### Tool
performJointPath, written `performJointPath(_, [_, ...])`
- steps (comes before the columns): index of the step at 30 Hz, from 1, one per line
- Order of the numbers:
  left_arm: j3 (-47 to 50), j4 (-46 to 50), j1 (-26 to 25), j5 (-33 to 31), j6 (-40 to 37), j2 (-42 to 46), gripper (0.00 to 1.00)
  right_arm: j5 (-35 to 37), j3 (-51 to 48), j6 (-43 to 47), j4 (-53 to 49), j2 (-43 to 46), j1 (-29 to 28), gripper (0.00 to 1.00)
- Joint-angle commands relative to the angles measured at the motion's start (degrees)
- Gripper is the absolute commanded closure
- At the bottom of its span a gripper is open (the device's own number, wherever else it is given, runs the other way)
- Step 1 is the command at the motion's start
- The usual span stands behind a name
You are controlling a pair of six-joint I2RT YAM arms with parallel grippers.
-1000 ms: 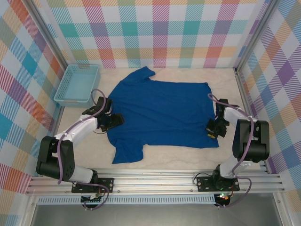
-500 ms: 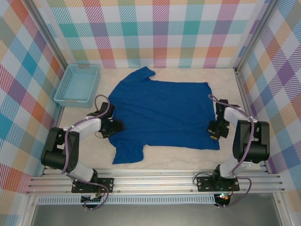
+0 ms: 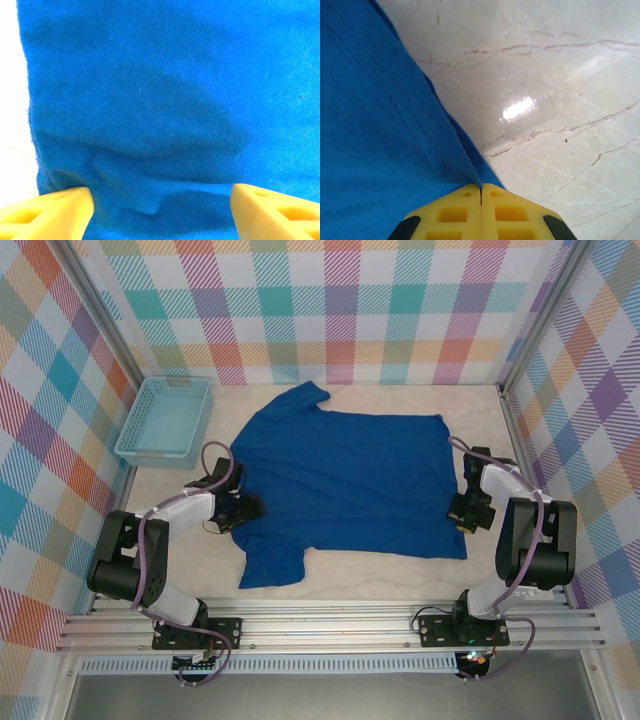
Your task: Fold the inside-out t-shirt
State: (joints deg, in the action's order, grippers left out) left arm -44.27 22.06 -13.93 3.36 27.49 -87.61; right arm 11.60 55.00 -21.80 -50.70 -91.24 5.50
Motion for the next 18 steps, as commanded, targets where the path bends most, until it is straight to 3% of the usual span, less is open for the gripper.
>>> performJointPath(1, [3.1, 0.5, -0.8, -0.6, 0.1, -2.1, 0.25, 2.4, 1.7, 0.4, -2.8, 0.9, 0.8, 1.0])
performJointPath(13, [3.1, 0.3, -0.8, 0.1, -0.5, -1.0, 0.25, 8.3, 6.2, 2.6, -4.8, -1.9, 1.2, 0.89])
performJointPath(18, [2.9, 0.5, -0.8, 0.5, -0.5, -0.7, 0.25, 8.6, 6.6, 2.8, -5.7, -2.6, 0.4, 0.72])
